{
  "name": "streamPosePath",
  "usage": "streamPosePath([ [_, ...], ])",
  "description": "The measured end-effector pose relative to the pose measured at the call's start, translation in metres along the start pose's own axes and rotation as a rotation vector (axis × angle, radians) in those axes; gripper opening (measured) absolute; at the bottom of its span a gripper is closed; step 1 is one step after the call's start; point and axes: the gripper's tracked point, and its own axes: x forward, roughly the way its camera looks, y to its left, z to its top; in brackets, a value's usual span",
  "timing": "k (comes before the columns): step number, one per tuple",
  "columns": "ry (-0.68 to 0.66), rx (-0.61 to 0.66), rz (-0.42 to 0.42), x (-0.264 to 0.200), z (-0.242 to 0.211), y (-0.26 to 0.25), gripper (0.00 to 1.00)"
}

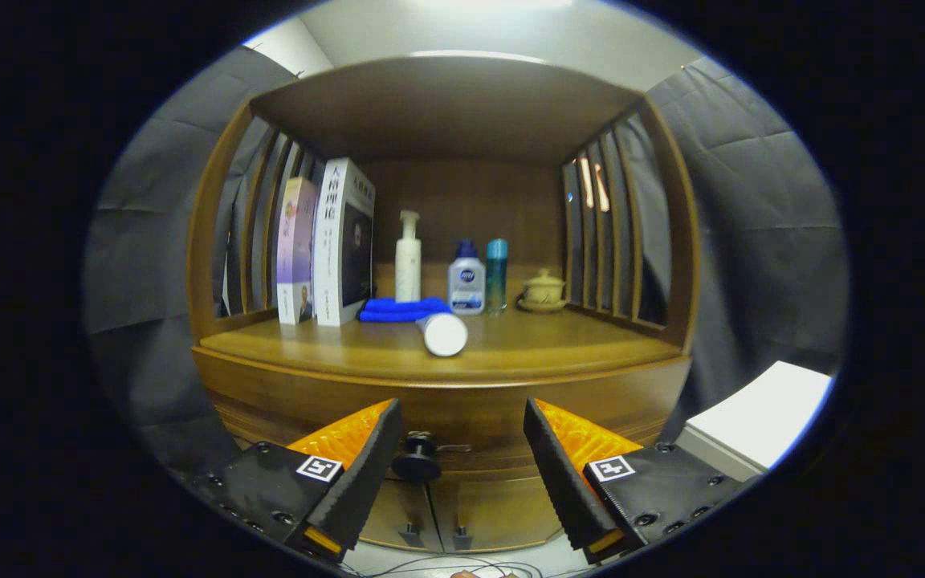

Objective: Pull open the drawer, take out the items inside it, and place them on the countertop above the cabinet.

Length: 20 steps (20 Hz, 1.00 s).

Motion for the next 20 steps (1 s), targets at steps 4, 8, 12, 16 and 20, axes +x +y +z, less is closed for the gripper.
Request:
streamPosePath([
  [4,0.010,0.064,0.021,-0.055,0.019,-0.026,0.96],
  [8,0.011,0.158,0.007,-0.102,0.041,-0.060,0.96],
  [12,-0.074,0.139,-0.018,-0.146,0.081,-0.072,0.96],
  [16,-0.151,0.079,0.008,-0.194,0.129,-0.056,0.97],
  [20,-0.189,0.073,0.066,-0.224,0.153,-0.036,0.98],
])
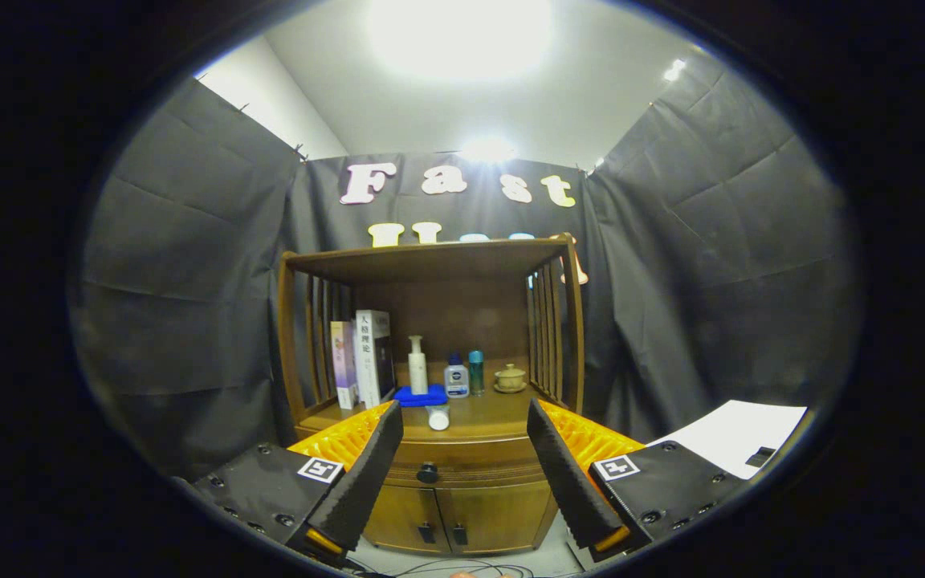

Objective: Pull open the drawer, take out the items inside it, and place them on the countertop above the cabinet.

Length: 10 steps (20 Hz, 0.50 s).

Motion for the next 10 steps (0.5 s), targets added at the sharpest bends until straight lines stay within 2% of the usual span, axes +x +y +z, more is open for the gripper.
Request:
streamPosePath([
  [3,-0.013,0.015,0.017,-0.009,0.007,0.004,0.98],
  [10,-0.015,0.019,-0.024,-0.003,0.002,-0.012,0.97],
])
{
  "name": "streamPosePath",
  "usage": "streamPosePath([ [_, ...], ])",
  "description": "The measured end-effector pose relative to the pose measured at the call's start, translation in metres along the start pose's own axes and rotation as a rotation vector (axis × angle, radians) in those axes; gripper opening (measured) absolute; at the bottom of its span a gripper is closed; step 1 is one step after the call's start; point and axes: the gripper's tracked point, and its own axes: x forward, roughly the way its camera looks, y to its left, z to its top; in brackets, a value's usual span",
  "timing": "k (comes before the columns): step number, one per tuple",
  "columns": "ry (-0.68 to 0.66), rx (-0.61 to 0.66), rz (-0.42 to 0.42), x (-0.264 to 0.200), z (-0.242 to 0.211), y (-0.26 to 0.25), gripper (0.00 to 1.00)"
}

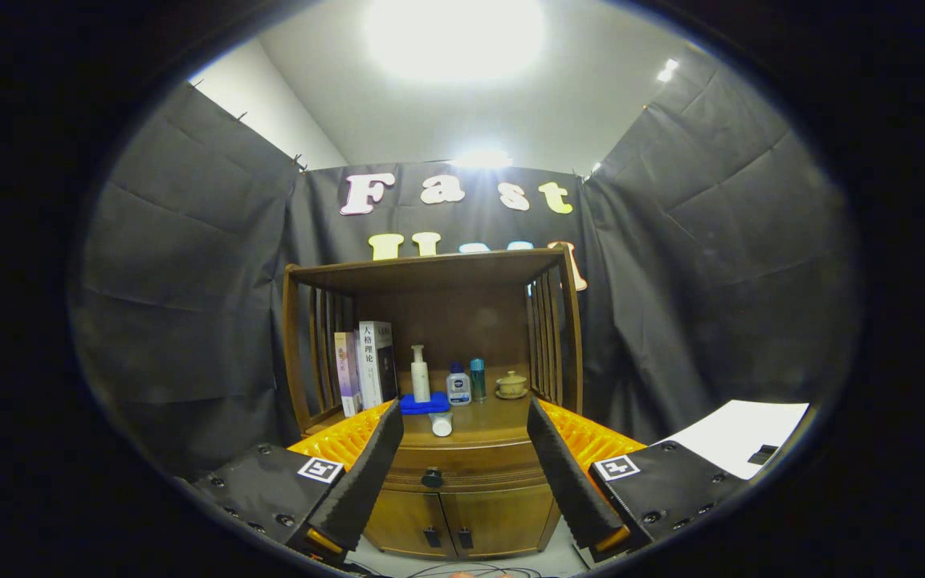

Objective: Pull open the drawer, take out the items inside it, and place them on the countertop above the cabinet.

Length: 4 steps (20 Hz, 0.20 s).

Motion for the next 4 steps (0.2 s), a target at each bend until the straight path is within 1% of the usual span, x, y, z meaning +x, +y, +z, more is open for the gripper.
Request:
streamPosePath([
  [4,0.015,0.004,-0.004,0.0037,-0.0086,0.0005,0.97],
])
